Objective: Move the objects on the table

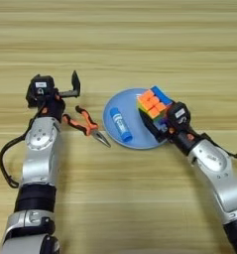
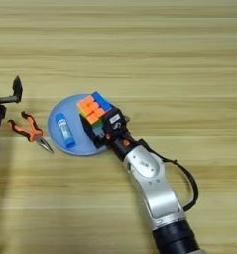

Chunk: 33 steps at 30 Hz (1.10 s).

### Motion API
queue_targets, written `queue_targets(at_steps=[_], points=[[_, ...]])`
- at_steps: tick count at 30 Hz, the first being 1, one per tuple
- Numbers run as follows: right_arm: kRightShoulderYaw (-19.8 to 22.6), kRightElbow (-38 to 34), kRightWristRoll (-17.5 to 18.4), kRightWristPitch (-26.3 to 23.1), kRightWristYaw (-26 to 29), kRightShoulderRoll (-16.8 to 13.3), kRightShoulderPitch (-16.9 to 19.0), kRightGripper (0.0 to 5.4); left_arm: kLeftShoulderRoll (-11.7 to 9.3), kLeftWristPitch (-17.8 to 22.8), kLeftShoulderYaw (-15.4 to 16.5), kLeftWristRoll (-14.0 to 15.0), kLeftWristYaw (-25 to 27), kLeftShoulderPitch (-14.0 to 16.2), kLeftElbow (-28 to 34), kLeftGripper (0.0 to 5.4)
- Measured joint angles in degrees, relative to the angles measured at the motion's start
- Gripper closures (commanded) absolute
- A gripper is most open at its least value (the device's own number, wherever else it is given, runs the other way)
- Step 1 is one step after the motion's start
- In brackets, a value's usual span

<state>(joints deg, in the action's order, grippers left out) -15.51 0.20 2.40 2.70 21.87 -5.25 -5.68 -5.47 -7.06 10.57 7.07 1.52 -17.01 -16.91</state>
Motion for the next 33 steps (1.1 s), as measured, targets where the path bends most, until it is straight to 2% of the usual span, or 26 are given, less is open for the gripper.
queue_targets(at_steps=[7,13,22,25,33], points=[[-5.5,0.0,0.3,-3.3,3.9,2.2,-0.4,2.07,-0.1,0.0,0.5,0.0,0.0,0.0,0.1,0.00],[-7.3,0.0,4.1,-8.4,9.6,3.1,-0.9,2.07,-0.2,0.0,0.6,0.0,-0.2,0.0,0.1,0.00],[-7.5,1.8,6.5,-12.8,12.9,3.4,-3.6,2.07,-0.2,0.2,0.7,0.0,-0.3,-0.1,2.1,0.00],[-7.2,4.7,7.4,-14.5,14.0,3.7,-5.1,2.07,-0.2,0.4,0.6,0.0,-0.3,-0.1,3.6,0.00],[-6.7,13.0,7.9,-14.5,16.9,5.2,-9.5,2.07,-0.1,1.5,0.5,0.0,-0.8,0.0,5.1,0.00]])
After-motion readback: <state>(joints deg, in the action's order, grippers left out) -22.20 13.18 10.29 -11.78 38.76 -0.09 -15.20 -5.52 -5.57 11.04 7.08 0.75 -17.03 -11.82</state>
